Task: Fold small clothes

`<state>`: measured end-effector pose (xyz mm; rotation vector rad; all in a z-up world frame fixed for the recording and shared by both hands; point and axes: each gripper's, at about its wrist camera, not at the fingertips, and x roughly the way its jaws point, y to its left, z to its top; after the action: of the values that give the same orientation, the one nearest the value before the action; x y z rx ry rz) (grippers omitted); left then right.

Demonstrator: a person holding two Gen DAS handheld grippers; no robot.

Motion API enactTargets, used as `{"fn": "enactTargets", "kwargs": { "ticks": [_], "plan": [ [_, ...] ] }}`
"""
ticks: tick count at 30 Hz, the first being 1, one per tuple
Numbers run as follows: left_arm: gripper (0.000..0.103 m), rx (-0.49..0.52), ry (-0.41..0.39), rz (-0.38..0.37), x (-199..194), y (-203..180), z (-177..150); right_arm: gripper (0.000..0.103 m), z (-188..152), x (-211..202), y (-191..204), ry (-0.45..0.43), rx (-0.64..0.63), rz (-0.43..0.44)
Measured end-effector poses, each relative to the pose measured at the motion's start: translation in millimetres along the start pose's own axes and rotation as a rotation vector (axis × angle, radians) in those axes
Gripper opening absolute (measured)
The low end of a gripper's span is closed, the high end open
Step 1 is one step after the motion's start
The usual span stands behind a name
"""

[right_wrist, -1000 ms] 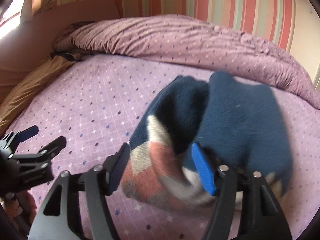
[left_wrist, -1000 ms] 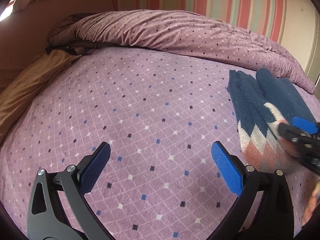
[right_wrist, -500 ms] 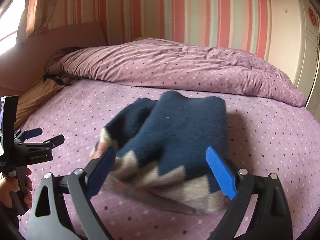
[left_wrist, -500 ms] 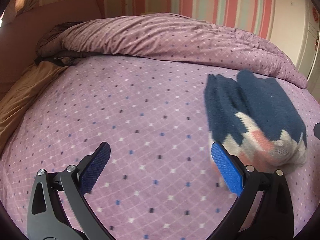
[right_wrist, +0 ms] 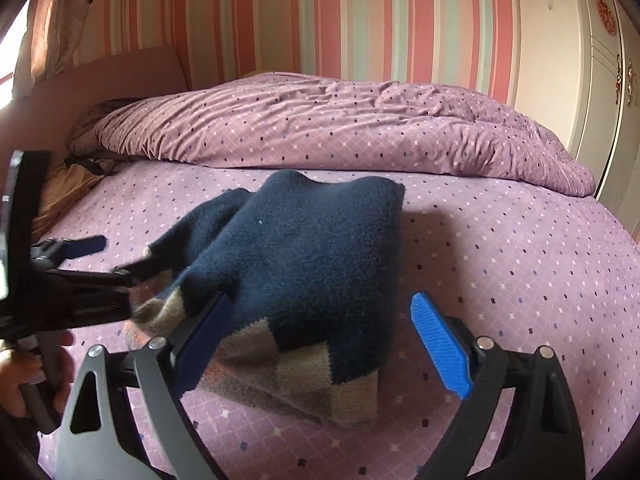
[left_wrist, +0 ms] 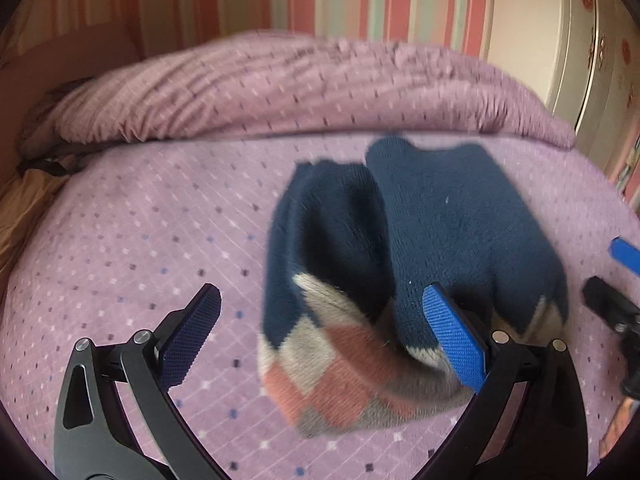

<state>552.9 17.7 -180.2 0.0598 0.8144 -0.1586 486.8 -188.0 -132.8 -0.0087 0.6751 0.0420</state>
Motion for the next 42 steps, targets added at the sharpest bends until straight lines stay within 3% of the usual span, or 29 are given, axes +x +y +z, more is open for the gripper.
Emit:
{"fn": "enactTargets", "kwargs": {
  "ticks": [9, 12, 15, 18, 21, 29, 33, 36, 42],
  "plan": [
    [0.100, -0.069, 0.131, 0.032, 39, 19, -38, 0.091, -11, 6, -8, 0.025, -0.005, 0.005],
    [0.100, -0.072, 0.125, 0.028, 41, 19, -42, 0.091, -16, 9, -8, 0.037, -0.014, 0.003],
    [0.100, -0.009, 0.115, 0.069, 42, 9, -37, 0.091, -18, 9, -5, 0.044, -0.034, 0.006],
    [0.100, -0.017, 0.130, 0.045, 45, 12, -34, 0.092, -16, 1, -3, 0.037, -0.056, -0.010],
    [0.100, -0.019, 0.110, 0.041, 33, 17, -31, 0.101, -16, -13, -3, 0.011, -0.073, 0.004],
    [0.100, 0.006, 0.083, 0.027, 5, 22, -23, 0.101, -28, -24, -4, 0.013, -0.113, -0.057],
    [0.100, -0.008, 0.088, -0.025, -5, 30, -26, 0.101, -33, -29, -5, 0.014, -0.085, -0.017],
    [0.100, -0.019, 0.090, -0.117, -8, 40, -35, 0.101, -36, -33, -6, 0.014, -0.071, 0.019],
    [0.100, -0.068, 0.095, -0.182, -1, 54, -43, 0.101, -43, -36, -18, -0.001, -0.017, 0.018]
  ]
}}
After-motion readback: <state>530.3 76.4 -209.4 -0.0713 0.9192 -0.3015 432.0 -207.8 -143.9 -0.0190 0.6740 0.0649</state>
